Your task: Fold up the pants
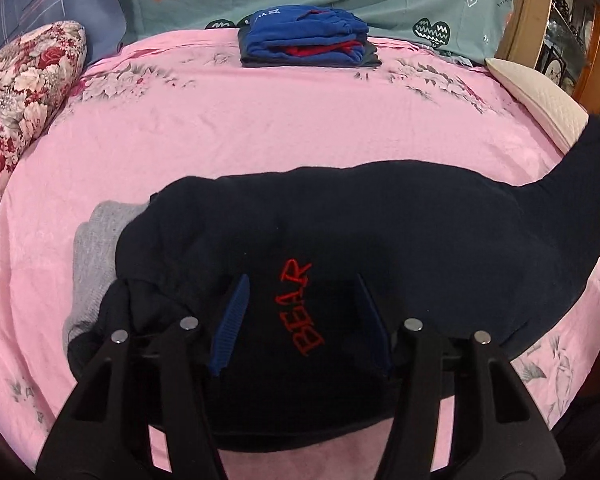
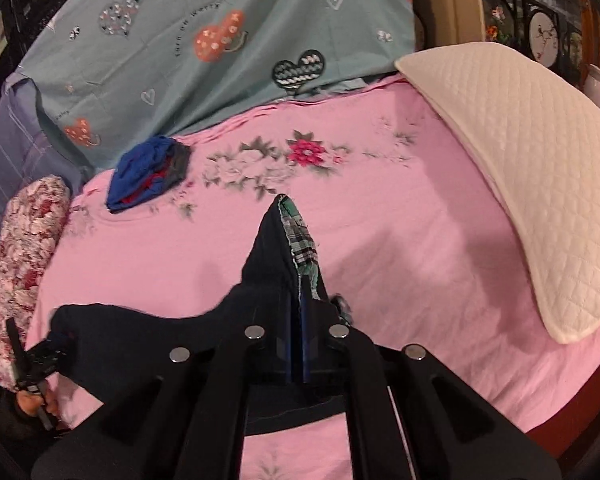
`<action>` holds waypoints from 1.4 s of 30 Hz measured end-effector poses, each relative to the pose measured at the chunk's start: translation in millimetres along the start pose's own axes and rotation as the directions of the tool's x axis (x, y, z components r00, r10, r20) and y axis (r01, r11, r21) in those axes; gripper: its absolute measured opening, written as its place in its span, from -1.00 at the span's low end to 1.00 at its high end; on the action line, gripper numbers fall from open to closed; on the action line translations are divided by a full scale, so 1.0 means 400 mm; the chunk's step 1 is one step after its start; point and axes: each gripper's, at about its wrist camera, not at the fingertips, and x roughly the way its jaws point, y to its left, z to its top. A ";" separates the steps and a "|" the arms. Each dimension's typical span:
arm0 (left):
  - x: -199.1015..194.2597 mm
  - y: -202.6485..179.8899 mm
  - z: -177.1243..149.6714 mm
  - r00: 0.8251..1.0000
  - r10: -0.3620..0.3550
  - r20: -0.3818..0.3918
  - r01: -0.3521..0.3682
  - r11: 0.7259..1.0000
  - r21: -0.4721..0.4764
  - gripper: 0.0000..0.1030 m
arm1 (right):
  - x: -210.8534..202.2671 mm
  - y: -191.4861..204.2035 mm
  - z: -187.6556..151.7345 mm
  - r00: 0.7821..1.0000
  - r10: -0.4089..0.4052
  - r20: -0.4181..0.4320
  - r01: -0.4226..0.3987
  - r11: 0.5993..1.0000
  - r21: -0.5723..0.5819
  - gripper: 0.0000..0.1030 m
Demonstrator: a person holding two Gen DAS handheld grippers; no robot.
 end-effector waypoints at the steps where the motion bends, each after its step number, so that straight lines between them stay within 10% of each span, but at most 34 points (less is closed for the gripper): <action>1: 0.001 -0.001 0.001 1.000 0.001 0.000 -0.001 1.000 0.000 0.08 | 0.011 0.012 0.013 0.999 0.021 -0.027 -0.021 1.000 0.008 -0.93; 12: -0.008 0.001 0.001 1.000 0.007 0.007 -0.007 1.000 0.010 0.09 | 0.197 -0.197 -0.085 0.943 -0.162 -0.292 0.197 0.975 0.097 -0.90; 17: -0.004 0.073 0.000 0.995 0.092 -0.030 -0.092 0.996 -0.005 -0.48 | 0.144 -0.243 -0.121 0.943 -0.277 -0.186 0.296 0.952 0.081 -0.15; 21: -0.031 0.124 -0.020 0.988 0.150 -0.029 -0.150 0.989 -0.015 -0.94 | 0.104 -0.185 -0.138 0.961 -0.248 -0.121 0.255 0.966 0.049 -0.15; 28: -0.072 0.157 -0.041 0.986 0.166 0.024 -0.164 0.984 -0.074 -0.95 | 0.126 0.001 -0.182 0.988 -0.128 -0.084 0.121 0.989 -0.086 -0.15; 32: -0.150 0.110 0.005 0.979 0.118 0.165 -0.120 0.993 -0.002 0.47 | 0.134 0.038 -0.186 0.992 -0.094 -0.088 0.084 0.991 -0.105 -0.12; 34: -0.169 0.100 0.047 0.961 0.163 0.222 -0.174 0.984 0.029 0.57 | 0.139 0.052 -0.188 0.992 -0.086 -0.096 0.075 0.991 -0.112 -0.12; 42: 0.056 0.236 0.096 0.985 0.107 -0.133 -0.118 0.990 -0.078 0.58 | 0.164 0.079 -0.219 0.989 -0.059 -0.134 0.043 0.992 -0.123 -0.12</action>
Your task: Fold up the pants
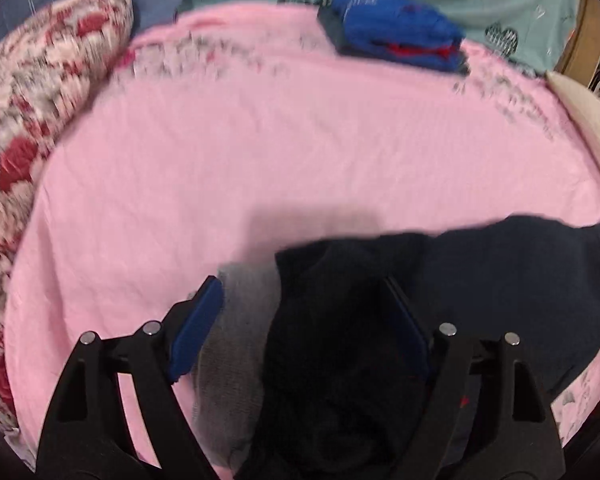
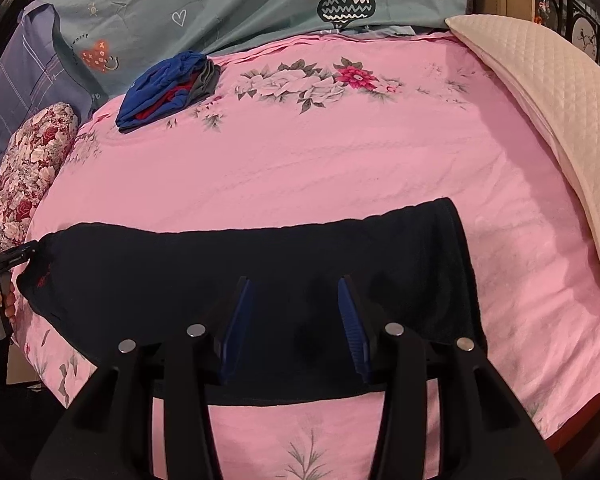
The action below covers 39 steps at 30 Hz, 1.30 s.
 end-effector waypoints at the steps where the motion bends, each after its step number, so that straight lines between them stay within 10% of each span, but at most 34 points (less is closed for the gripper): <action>1: 0.003 -0.004 -0.007 1.000 0.012 0.011 -0.012 1.000 0.017 0.58 | 0.006 0.009 0.000 1.000 0.006 -0.006 -0.006 1.000 -0.004 -0.12; 5: -0.018 0.010 -0.017 0.998 0.028 0.053 -0.027 0.999 -0.018 -0.30 | 0.042 0.156 0.028 0.989 0.142 -0.037 -0.146 0.981 -0.129 -0.12; 8: -0.050 0.032 -0.026 0.997 -0.026 0.071 0.030 0.998 -0.059 -0.57 | 0.079 0.321 0.074 0.954 0.289 -0.087 -0.301 0.921 -0.246 0.00; 12: -0.089 0.016 -0.062 0.994 0.017 0.111 -0.011 0.998 -0.054 -0.62 | 0.188 0.523 0.173 0.879 0.438 -0.188 -0.474 0.841 -0.259 0.17; 17: -0.094 0.085 -0.073 0.992 0.073 0.105 -0.063 0.993 -0.097 -0.62 | 0.328 0.659 0.216 0.836 0.427 -0.344 -0.521 0.815 -0.253 0.17; 20: -0.109 0.064 -0.072 0.988 0.079 0.133 -0.072 0.996 -0.061 -0.48 | 0.359 0.694 0.187 0.783 0.446 -0.433 -0.575 0.785 -0.232 0.17; 23: -0.135 0.031 -0.077 0.979 0.097 0.177 -0.092 0.995 -0.038 0.65 | 0.352 0.695 0.148 0.734 0.463 -0.498 -0.622 0.752 -0.218 0.17; 24: -0.151 0.019 -0.083 0.976 0.083 0.202 -0.079 0.996 -0.027 0.72 | 0.345 0.690 0.135 0.730 0.456 -0.510 -0.624 0.749 -0.224 0.17; 27: -0.199 -0.020 -0.097 0.971 0.041 0.234 -0.046 0.999 0.014 0.72 | 0.307 0.674 0.165 0.773 0.465 -0.432 -0.600 0.756 -0.262 0.17; 33: -0.209 -0.099 -0.157 0.987 -0.033 0.159 0.016 0.994 0.107 0.72 | 0.417 0.689 0.242 0.768 0.437 -0.468 -0.568 0.803 -0.180 0.17; 39: -0.151 -0.057 -0.223 0.996 0.007 0.084 -0.016 0.994 0.106 0.70 | 0.380 0.705 0.121 0.626 0.408 -0.664 -0.661 0.730 -0.174 0.19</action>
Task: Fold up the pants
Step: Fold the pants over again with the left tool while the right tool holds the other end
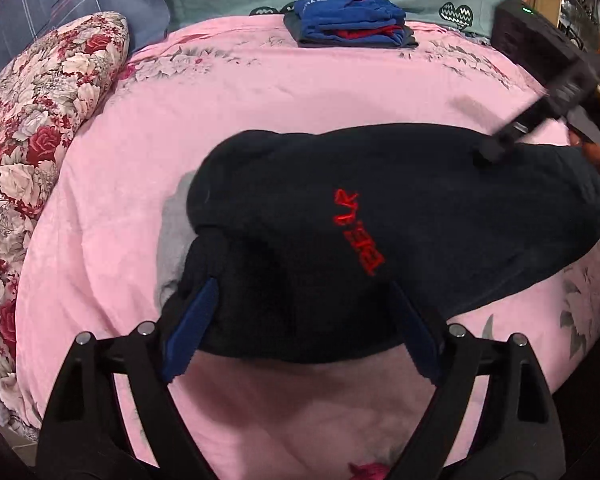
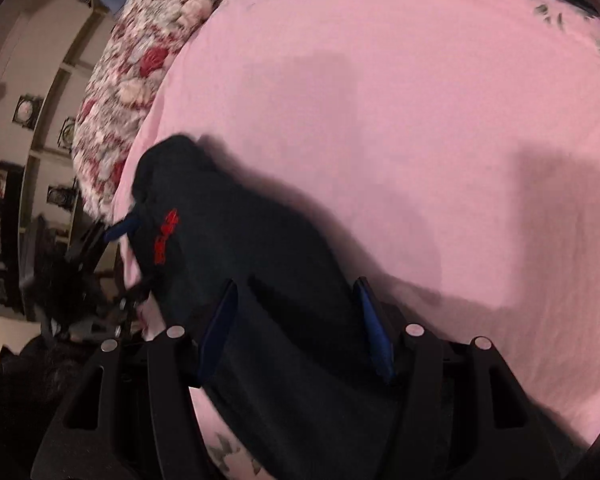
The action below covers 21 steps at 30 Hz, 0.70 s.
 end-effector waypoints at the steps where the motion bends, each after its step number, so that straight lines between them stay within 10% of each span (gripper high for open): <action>1: -0.002 0.005 0.000 1.000 0.000 0.000 0.000 1.000 -0.003 0.70 | -0.010 0.019 -0.021 1.000 0.024 -0.002 -0.024 1.000 -0.016 0.21; 13: -0.080 -0.004 0.069 0.985 -0.007 0.173 0.015 0.999 -0.049 0.73 | -0.035 0.102 -0.132 0.992 0.090 0.093 -0.073 0.983 -0.166 0.56; 21: 0.058 -0.059 0.044 1.000 0.017 0.013 -0.017 0.999 0.040 0.74 | -0.010 0.174 -0.162 0.992 0.053 0.119 -0.020 0.966 -0.260 0.57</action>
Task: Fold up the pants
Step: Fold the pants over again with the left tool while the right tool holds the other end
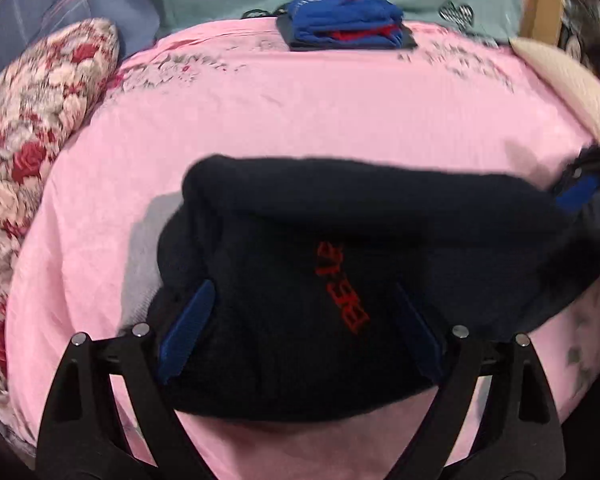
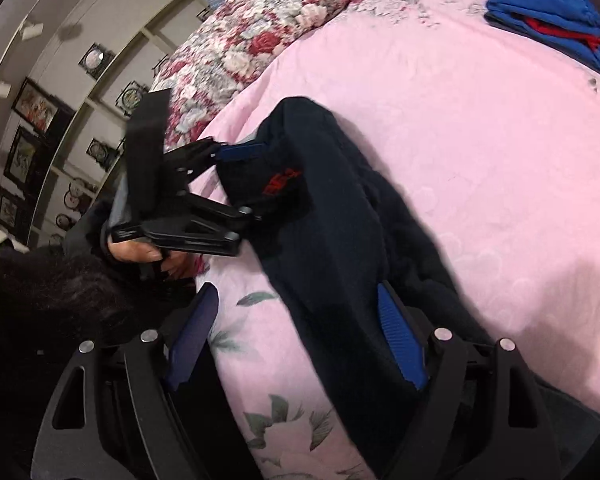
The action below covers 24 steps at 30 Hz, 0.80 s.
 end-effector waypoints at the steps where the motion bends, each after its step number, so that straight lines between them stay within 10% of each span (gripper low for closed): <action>1: -0.006 0.000 -0.008 1.000 -0.003 0.007 0.003 1.000 0.006 0.74 | 0.003 0.003 -0.005 1.000 -0.002 -0.019 0.001 1.000 -0.006 0.57; 11: -0.007 0.011 -0.018 1.000 -0.027 0.004 0.027 0.999 -0.021 0.74 | 0.068 -0.024 0.055 0.998 -0.010 -0.057 0.009 1.000 -0.014 0.57; 16: -0.008 0.009 -0.018 1.000 -0.027 0.006 0.027 0.999 -0.020 0.74 | 0.076 -0.118 0.113 0.995 -0.089 0.049 0.079 0.981 0.175 0.61; 24: -0.008 0.015 -0.016 0.999 -0.050 0.002 0.050 0.999 -0.003 0.74 | 0.078 -0.204 0.121 0.985 0.172 -0.017 -0.155 0.925 0.347 0.60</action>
